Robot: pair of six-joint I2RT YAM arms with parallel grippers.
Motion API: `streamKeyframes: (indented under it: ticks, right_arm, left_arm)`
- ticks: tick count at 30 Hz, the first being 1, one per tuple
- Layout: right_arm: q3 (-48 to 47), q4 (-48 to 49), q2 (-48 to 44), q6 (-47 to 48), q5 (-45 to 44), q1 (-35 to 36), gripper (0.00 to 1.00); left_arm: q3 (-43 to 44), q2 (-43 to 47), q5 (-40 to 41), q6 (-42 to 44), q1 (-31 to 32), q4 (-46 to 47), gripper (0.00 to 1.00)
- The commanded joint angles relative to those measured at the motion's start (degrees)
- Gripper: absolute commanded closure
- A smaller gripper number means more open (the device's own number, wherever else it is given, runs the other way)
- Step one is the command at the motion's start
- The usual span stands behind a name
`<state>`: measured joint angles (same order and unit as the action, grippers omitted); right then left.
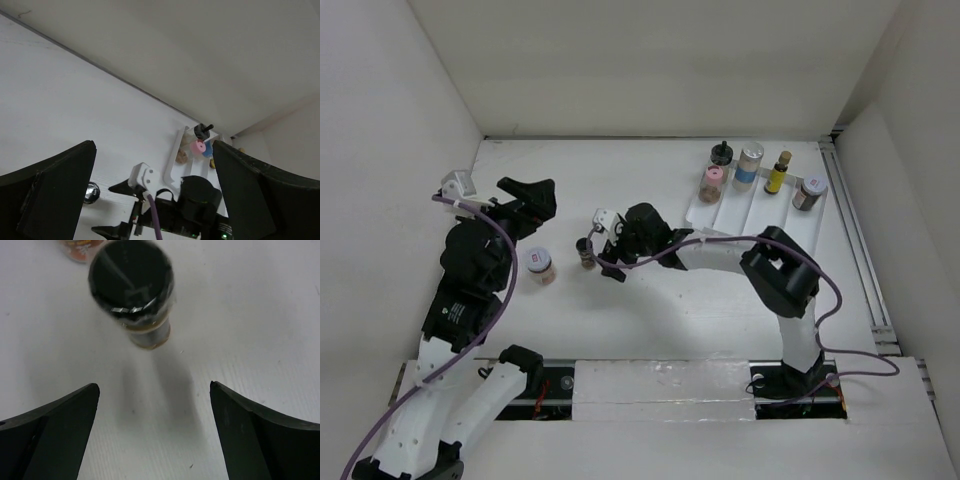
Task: Organize the condiment bottles
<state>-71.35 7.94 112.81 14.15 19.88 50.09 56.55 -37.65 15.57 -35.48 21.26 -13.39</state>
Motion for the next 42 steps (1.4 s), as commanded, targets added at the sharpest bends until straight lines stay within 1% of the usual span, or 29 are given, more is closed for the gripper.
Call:
streamKeyframes:
  ticks: [1, 3, 7, 15, 17, 19, 20, 21, 22, 23, 24, 25, 26, 27, 28, 29, 30, 31, 33, 34, 35, 36, 42]
  right_arm:
    - [-7.8, 1.1, 2.3, 0.6, 1.7, 0.0, 0.03]
    - [-9.8, 1.1, 4.1, 0.6, 1.0, 0.7, 0.03]
    - [-15.6, 1.6, 8.6, 0.6, 1.0, 1.2, 0.02]
    - [-20.7, 3.5, 12.7, 1.1, 3.6, 1.2, 0.02]
    - [-21.4, 5.4, 13.2, 1.1, 4.5, 1.2, 0.09]
    - [-21.4, 8.9, 13.2, -0.4, 4.5, 1.2, 0.27]
    - [-20.8, 10.5, 13.2, -1.3, 5.2, 1.2, 0.39]
    - [-19.2, 12.3, 13.2, -2.5, 5.3, 0.5, 0.57]
    - [-17.8, 14.6, 10.7, -3.6, 5.3, -0.2, 0.57]
    - [-16.0, 19.7, 9.0, -6.1, 5.3, -0.8, 0.58]
    - [-14.0, 22.4, 7.2, -7.3, 5.8, -2.1, 0.58]
    - [-9.5, 25.0, 2.5, -8.3, 5.8, -3.1, 0.58]
    - [-7.1, 28.6, 0.1, -9.6, 5.8, -4.0, 0.58]
    - [-4.8, 29.1, -2.5, -9.6, 4.0, -5.1, 0.58]
    - [-0.9, 29.1, -4.9, -9.6, 2.8, -7.5, 0.58]
    - [0.8, 28.4, -9.3, -9.6, 1.5, -8.9, 0.58]
    - [2.4, 26.2, -11.4, -9.6, 0.0, -10.4, 0.58]
    - [3.9, 24.9, -13.0, -9.1, -3.2, -13.5, 0.58]
    - [7.6, 21.5, -16.6, -8.5, -6.6, -16.6, 0.58]
    - [9.5, 20.8, -17.3, -8.0, -8.3, -19.6, 0.58]
    - [10.0, 20.0, -17.8, -8.0, -9.4, -21.0, 0.58]
    - [10.0, 18.4, -17.8, -8.0, -12.3, -23.1, 0.58]
    - [10.6, 16.1, -15.9, -8.0, -15.7, -26.3, 0.58]
  left_arm:
    - [4.4, 0.4, 1.9, -3.4, -0.3, -1.8, 0.00]
    - [5.8, 0.4, 2.8, -3.4, 0.3, -2.3, 0.00]
    - [5.8, -0.1, 6.6, -3.4, 0.3, -2.9, 0.00]
    - [1.4, 1.5, 6.0, -2.0, 0.3, 0.6, 0.00]
    - [-0.4, 2.0, 5.4, -2.0, 0.3, 1.2, 0.00]
    - [-1.0, 2.1, 5.4, -1.3, 0.3, 1.8, 0.00]
    - [-1.0, 2.1, 5.4, -0.6, 0.3, 1.8, 0.00]
    - [-1.0, 2.1, 5.4, -0.6, 0.3, 1.8, 0.00]
    - [-1.8, 2.1, 5.4, 0.1, 0.3, 2.3, 0.00]
    - [-1.8, 2.1, 5.4, 0.8, 0.3, 2.8, 0.00]
    - [-2.8, 2.1, 5.4, 0.9, 0.3, 3.4, 0.00]
    - [-2.8, 2.1, 5.4, 1.5, 0.3, 3.4, 0.00]
    - [-2.8, 1.4, 4.9, 1.5, 0.3, 3.4, 0.00]
    - [-2.8, 1.4, 4.9, 2.0, 0.3, 3.4, 0.00]
    - [-2.8, 0.8, 4.4, 2.0, 0.3, 3.4, 0.00]
    - [-2.8, 0.3, 4.4, 2.0, 0.3, 3.4, 0.00]
    - [-2.8, 0.3, 4.4, 2.6, 0.3, 3.9, 0.00]
    - [-2.8, -0.2, 3.9, 2.6, 0.3, 3.9, 0.00]
    - [-2.8, -0.2, 3.9, 3.1, 0.3, 3.9, 0.00]
    - [-3.3, -0.8, 3.3, 3.7, 0.3, 3.9, 0.00]
    - [-3.3, -0.8, 3.3, 3.7, 0.3, 4.6, 0.00]
    - [-3.3, -1.6, 3.3, 3.7, 0.3, 4.6, 0.00]
    - [-3.3, -3.0, 3.3, 4.2, 0.3, 4.6, 0.00]
